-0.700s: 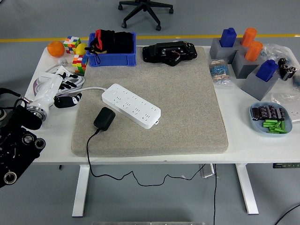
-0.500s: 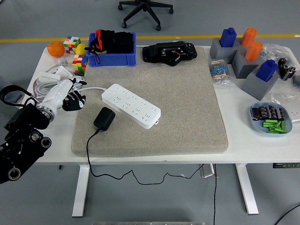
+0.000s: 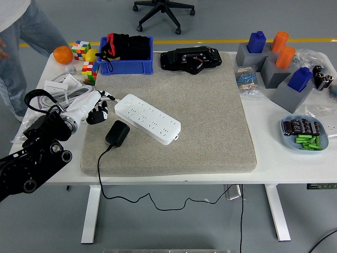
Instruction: Press the white button,pick up the black plug,place it near the board,insert it into the board
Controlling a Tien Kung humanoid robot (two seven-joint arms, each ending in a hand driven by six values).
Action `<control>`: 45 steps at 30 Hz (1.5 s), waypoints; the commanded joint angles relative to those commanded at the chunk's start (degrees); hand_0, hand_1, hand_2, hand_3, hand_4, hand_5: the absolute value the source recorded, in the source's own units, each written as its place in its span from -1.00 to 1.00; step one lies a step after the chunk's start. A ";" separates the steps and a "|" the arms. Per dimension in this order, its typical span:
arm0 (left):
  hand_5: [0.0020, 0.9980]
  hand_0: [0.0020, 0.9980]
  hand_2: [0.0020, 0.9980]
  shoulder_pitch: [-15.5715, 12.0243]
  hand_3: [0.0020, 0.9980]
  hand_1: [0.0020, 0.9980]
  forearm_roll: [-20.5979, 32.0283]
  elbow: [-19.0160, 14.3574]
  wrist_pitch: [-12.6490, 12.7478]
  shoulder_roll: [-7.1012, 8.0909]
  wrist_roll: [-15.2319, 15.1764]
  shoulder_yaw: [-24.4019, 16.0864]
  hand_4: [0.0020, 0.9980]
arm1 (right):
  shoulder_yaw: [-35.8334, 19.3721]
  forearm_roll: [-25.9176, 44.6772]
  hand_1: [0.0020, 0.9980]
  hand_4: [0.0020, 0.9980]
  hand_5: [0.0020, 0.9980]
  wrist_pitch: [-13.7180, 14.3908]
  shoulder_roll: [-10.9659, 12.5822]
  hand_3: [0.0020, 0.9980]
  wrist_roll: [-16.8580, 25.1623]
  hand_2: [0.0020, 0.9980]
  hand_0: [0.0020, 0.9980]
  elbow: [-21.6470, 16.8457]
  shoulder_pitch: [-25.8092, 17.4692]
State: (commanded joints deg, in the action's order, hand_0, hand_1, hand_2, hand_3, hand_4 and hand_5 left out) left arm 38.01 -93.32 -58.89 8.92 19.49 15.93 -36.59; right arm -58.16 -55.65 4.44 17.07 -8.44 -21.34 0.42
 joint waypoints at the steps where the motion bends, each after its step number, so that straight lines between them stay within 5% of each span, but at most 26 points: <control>1: -1.00 -0.76 -0.71 1.29 0.46 -0.74 0.29 1.03 -0.07 -0.20 -0.01 2.12 -1.00 | 0.17 0.05 -0.03 0.28 -0.22 0.01 0.07 0.00 0.01 0.01 0.11 0.02 0.02; 8: -1.00 -0.77 -0.73 6.13 0.47 -0.77 -0.37 5.52 -0.72 -2.28 0.32 9.43 -1.00 | 0.95 0.27 -0.03 0.29 -0.22 -0.01 0.30 -0.01 -0.04 0.01 0.12 0.09 0.34; 24: -1.00 -0.79 -0.74 10.06 0.48 -0.78 -2.24 10.84 -1.42 -6.02 0.77 13.59 -1.00 | 2.15 0.62 -0.03 0.29 -0.22 -0.01 0.53 -0.01 -0.02 0.01 0.12 0.11 0.37; 45: -1.00 -0.81 -0.74 13.43 0.48 -0.80 -2.31 15.01 -2.97 -7.69 1.63 19.05 -1.00 | 2.16 0.63 -0.03 0.29 -0.22 0.02 0.68 -0.01 -0.03 0.01 0.12 0.13 0.44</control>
State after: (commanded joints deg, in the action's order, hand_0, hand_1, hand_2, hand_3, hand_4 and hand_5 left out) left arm 51.44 -95.64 -43.87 5.95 11.80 17.56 -17.54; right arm -55.99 -55.02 4.46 17.75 -8.47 -21.22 0.86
